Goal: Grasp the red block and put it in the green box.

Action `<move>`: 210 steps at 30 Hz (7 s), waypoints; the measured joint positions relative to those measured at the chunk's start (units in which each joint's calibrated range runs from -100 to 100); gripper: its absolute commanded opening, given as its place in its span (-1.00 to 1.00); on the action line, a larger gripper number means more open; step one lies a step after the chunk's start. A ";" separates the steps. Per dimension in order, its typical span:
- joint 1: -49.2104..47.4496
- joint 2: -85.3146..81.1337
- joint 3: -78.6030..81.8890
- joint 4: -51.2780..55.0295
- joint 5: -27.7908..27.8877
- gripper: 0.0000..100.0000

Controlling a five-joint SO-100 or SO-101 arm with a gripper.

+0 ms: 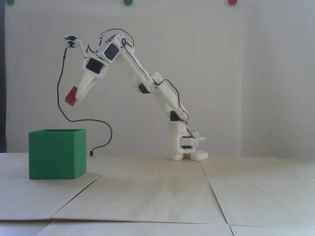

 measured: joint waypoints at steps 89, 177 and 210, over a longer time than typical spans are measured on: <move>-35.23 -93.90 140.47 -32.36 12.69 -0.95; -44.33 -138.73 184.78 -17.97 12.07 -0.95; -44.33 -138.73 184.78 -17.97 12.07 -0.95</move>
